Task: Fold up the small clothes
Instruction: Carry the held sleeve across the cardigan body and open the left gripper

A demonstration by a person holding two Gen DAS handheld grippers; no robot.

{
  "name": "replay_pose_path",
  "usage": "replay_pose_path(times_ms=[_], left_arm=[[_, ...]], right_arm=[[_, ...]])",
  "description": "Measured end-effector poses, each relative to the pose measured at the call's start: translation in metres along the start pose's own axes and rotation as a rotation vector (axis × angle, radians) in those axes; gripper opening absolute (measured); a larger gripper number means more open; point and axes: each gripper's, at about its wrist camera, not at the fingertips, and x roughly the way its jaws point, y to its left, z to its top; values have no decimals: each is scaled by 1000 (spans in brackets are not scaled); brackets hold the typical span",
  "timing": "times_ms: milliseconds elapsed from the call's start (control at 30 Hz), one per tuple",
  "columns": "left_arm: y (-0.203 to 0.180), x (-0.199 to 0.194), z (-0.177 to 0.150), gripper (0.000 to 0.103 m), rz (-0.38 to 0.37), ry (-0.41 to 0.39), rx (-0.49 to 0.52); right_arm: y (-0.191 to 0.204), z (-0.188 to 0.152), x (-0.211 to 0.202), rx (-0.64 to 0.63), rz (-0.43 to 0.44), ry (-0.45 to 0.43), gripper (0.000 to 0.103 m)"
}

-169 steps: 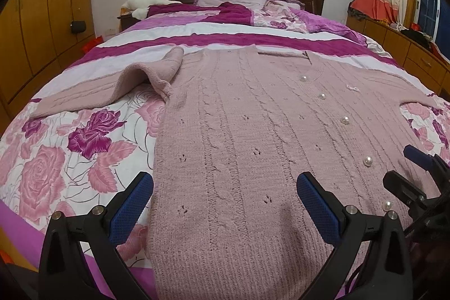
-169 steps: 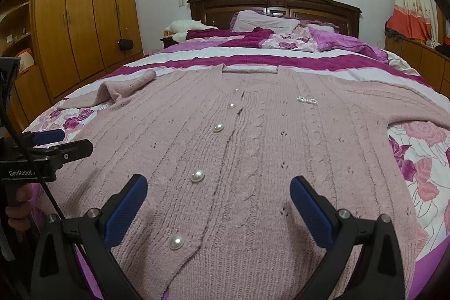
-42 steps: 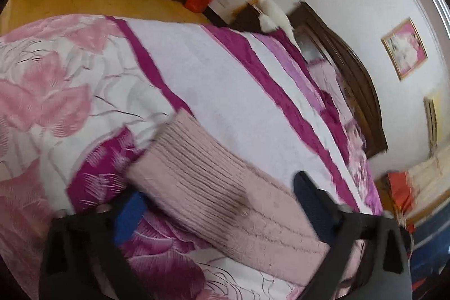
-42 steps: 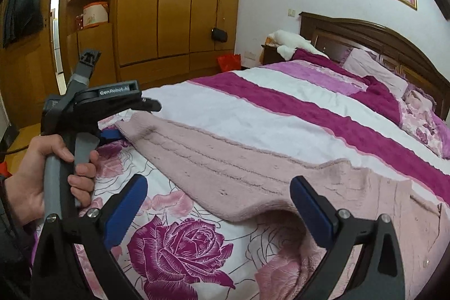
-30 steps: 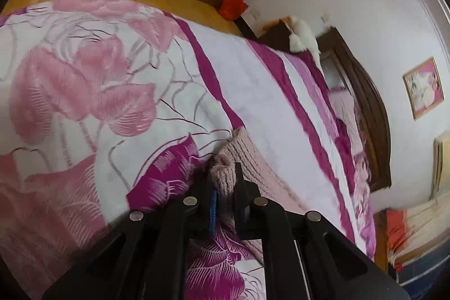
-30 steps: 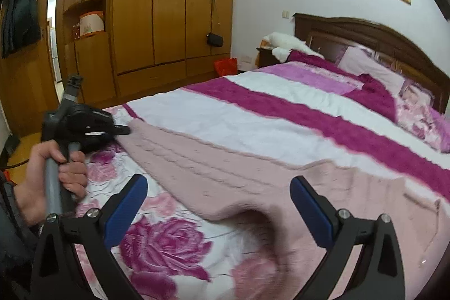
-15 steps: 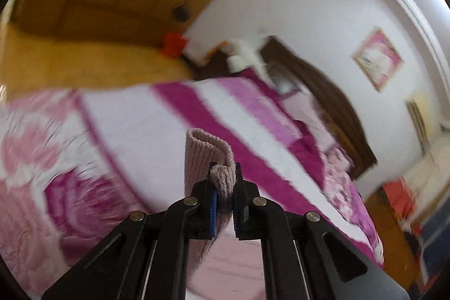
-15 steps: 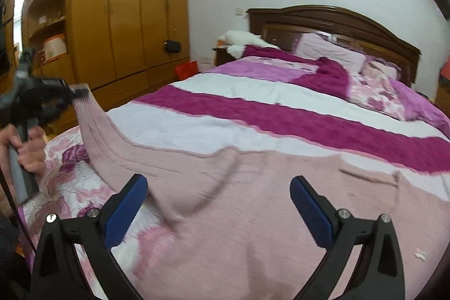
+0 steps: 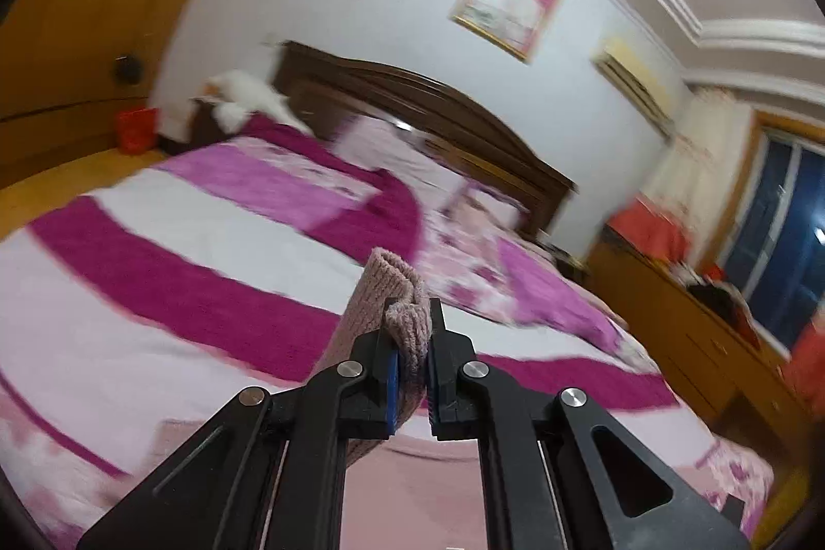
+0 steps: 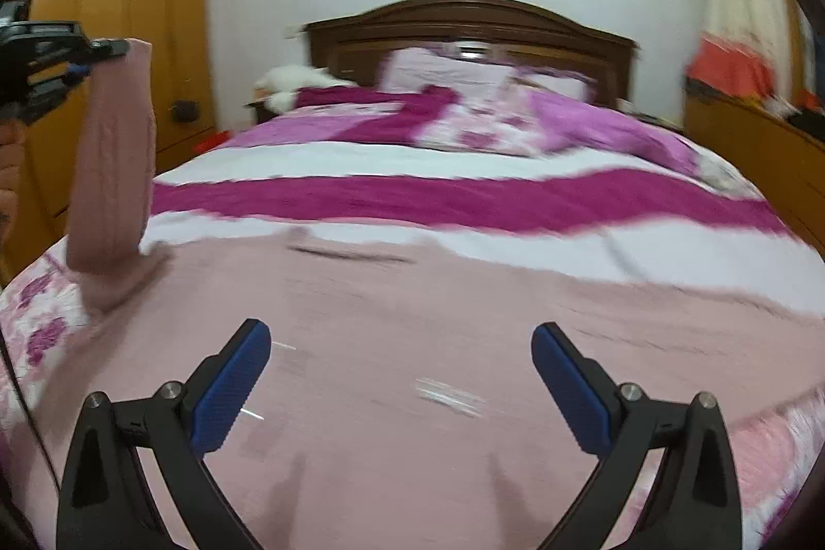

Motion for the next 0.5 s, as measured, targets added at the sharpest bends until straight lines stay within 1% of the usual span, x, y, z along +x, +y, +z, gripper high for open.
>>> replay_pose_path(times_ms=[67, 133, 167, 233, 267, 300, 333, 400, 467, 500], left_arm=[[-39, 15, -15, 0, -32, 26, 40], [-81, 35, -40, 0, -44, 68, 116], [-96, 40, -53, 0, -43, 85, 148], [-118, 56, -83, 0, -36, 126, 197], [-126, 65, -94, 0, -35, 150, 197], [-135, 75, -106, 0, -40, 187, 177], [-138, 81, -115, 0, -46, 207, 159], [-142, 88, -132, 0, -50, 232, 146], [-152, 94, -148, 0, -37, 248, 167], [-151, 96, -153, 0, -33, 255, 176]], right_arm=[[-37, -6, -8, 66, -43, 2, 103], [-67, -8, -14, 134, -63, -5, 103], [-81, -9, -17, 171, -69, -18, 103], [-98, -14, -20, 218, -83, -16, 103], [-106, -15, -22, 231, -86, -10, 103], [-113, -17, -23, 235, -90, -7, 103], [-118, -18, -23, 233, -95, -7, 103], [-123, -18, -21, 215, -113, -1, 103], [-130, -21, -21, 202, -126, 9, 103], [-130, -22, -20, 202, -125, 16, 103]])
